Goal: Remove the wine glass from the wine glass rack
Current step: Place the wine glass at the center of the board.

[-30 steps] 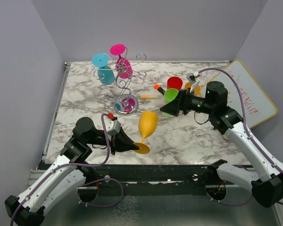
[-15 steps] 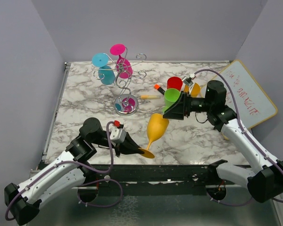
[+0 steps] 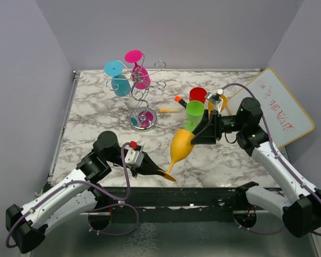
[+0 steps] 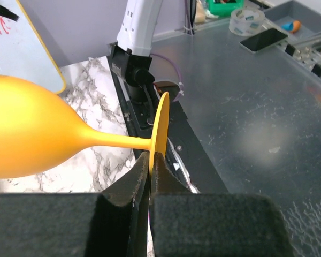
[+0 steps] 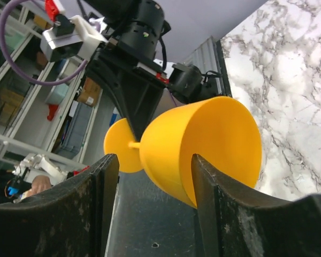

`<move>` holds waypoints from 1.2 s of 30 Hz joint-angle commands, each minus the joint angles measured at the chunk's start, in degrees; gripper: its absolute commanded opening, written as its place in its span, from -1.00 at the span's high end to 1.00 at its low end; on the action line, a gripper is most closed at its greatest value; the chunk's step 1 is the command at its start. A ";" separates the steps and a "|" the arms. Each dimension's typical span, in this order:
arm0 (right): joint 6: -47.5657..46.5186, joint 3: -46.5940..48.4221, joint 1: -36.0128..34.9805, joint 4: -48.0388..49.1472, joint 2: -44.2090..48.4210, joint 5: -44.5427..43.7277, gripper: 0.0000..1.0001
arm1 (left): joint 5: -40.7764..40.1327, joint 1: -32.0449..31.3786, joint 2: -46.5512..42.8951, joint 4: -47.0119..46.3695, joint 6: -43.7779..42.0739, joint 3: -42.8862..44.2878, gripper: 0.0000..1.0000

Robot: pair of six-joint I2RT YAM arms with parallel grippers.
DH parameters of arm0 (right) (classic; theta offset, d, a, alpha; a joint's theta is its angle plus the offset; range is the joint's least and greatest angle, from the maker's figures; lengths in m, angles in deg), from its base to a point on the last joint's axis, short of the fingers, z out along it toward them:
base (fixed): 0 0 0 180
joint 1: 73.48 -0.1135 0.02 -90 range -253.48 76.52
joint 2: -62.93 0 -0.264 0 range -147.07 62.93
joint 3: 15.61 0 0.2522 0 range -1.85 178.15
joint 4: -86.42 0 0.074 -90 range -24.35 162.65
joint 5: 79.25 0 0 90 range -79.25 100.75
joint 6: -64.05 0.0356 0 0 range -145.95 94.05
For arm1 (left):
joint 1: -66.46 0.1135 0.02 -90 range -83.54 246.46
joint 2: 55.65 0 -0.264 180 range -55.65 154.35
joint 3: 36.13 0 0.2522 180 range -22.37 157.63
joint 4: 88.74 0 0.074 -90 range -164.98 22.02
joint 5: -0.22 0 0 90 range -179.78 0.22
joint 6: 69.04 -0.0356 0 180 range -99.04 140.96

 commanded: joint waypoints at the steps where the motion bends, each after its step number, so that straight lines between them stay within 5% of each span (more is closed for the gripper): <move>1: 1.37 0.66 -0.05 3.43 2.18 4.91 -0.19 | 3.07 -0.37 1.30 5.03 -8.26 3.17 1.00; 9: 5.31 0.56 -0.05 6.52 1.42 6.70 0.19 | 3.63 -0.32 2.55 11.25 -15.42 4.92 1.00; 36: 11.76 1.09 -0.05 7.72 -0.05 8.74 0.62 | -3.88 -0.29 3.78 20.03 -26.69 4.70 1.00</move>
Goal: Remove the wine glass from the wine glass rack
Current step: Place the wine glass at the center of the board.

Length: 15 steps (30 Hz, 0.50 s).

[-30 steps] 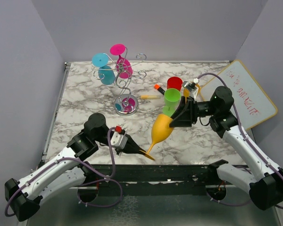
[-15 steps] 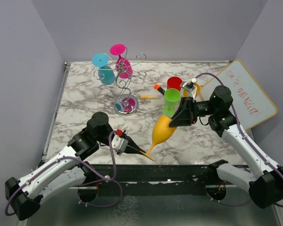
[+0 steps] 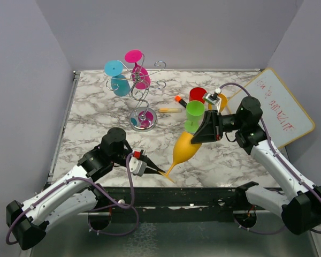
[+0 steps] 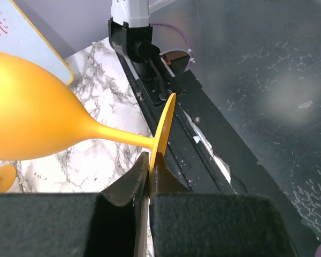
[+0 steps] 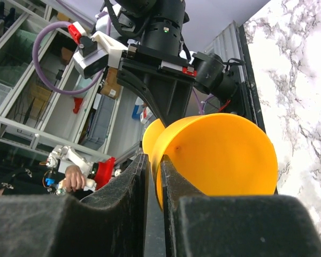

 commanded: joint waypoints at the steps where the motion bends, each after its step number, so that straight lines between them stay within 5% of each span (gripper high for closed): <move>1: 3.21 1.25 -0.07 2.92 1.16 3.59 0.62 | -4.12 -0.02 -0.32 2.68 -1.57 0.14 1.00; 7: 1.57 0.84 -0.07 -0.17 1.51 2.74 0.79 | -6.29 0.09 -0.17 2.89 -2.17 -1.18 1.00; 12: -0.54 0.79 -0.25 -2.58 1.14 2.65 0.36 | -5.21 0.24 -0.25 3.02 -2.58 -1.57 1.00; 15: -0.80 1.20 -0.66 -3.24 1.12 2.63 0.36 | -5.32 0.30 0.16 2.96 -2.44 -1.52 1.00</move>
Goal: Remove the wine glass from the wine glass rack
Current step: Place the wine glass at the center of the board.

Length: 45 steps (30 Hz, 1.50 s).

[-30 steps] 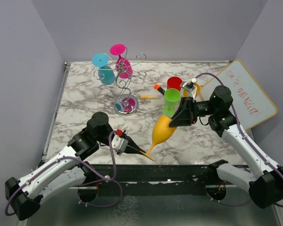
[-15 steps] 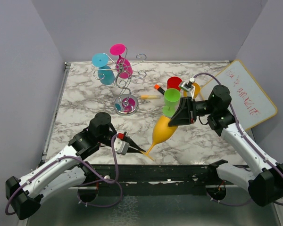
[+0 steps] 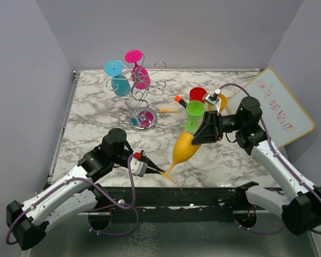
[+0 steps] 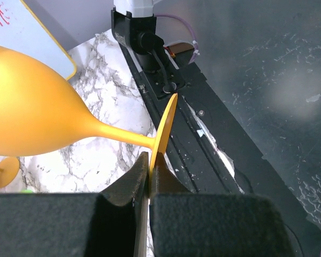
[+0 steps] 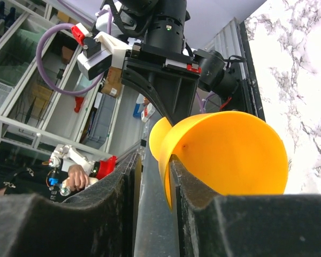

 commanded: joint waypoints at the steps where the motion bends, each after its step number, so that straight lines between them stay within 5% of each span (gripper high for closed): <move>1: -0.98 1.29 -0.66 -2.48 0.85 2.45 0.41 | -3.28 0.32 0.54 1.62 -0.23 -1.00 1.00; 11: -0.55 1.87 -0.84 -1.62 0.81 2.81 0.98 | -5.76 0.66 0.45 1.51 -0.10 -1.99 1.00; 14: -1.08 2.42 -0.87 -2.10 0.92 1.98 0.99 | -5.60 0.80 0.23 1.44 0.33 -2.02 0.99; 17: -1.45 2.29 -0.84 -2.50 1.01 1.25 0.99 | -5.48 0.85 0.19 1.20 0.86 -2.10 0.57; 21: -4.15 2.43 -0.84 -5.99 0.23 0.86 0.99 | -4.95 1.11 -0.55 0.62 1.34 -2.40 0.33; 35: -19.98 5.39 -0.87 -27.24 -0.86 -7.37 0.99 | -4.85 1.90 -1.04 -1.21 5.20 -2.56 -0.10; 45: -31.52 10.79 -0.84 -47.99 -1.68 -27.47 0.99 | -21.92 1.99 -9.38 -0.81 18.31 -2.56 -0.60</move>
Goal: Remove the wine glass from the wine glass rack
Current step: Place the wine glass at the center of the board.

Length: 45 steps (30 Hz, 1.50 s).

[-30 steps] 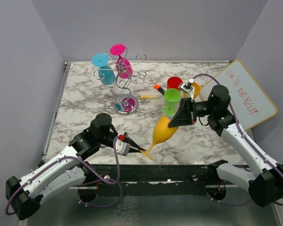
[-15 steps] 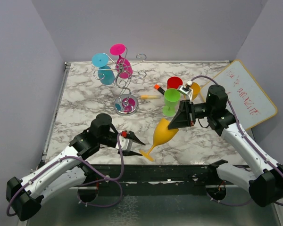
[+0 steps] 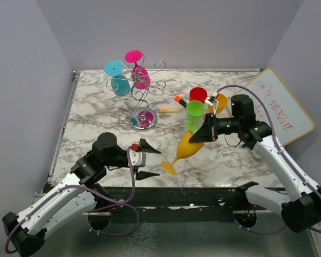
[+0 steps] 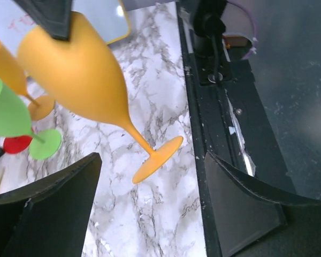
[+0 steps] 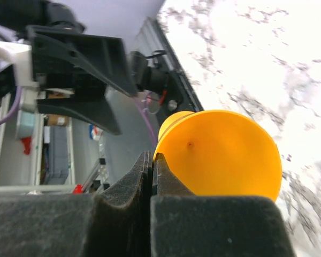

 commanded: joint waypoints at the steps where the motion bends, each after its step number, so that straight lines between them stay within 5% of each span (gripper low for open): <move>1: -5.14 2.34 -0.32 -9.77 0.21 -11.89 0.99 | -10.88 0.33 -4.27 0.58 8.32 -0.48 -0.69; 3: -4.58 2.17 -0.32 -9.92 1.05 -16.77 0.99 | -15.11 0.33 -5.74 0.06 12.38 -0.66 -0.97; 8: -3.72 5.77 -0.32 -15.19 2.82 -34.43 0.99 | -34.07 0.33 -9.38 -0.35 26.17 1.23 -0.98; 21: -8.33 11.44 -0.36 -22.20 7.20 -66.00 0.99 | -45.73 0.33 -12.36 2.64 28.88 -2.81 -0.98; 35: -10.77 13.50 -0.32 -20.77 0.51 -68.65 0.99 | -58.69 0.33 -26.59 1.82 26.31 -9.85 -0.98; 45: -10.85 9.37 -0.88 -11.10 -3.83 -69.03 0.99 | -60.79 0.33 -26.34 1.29 27.27 -11.01 -0.98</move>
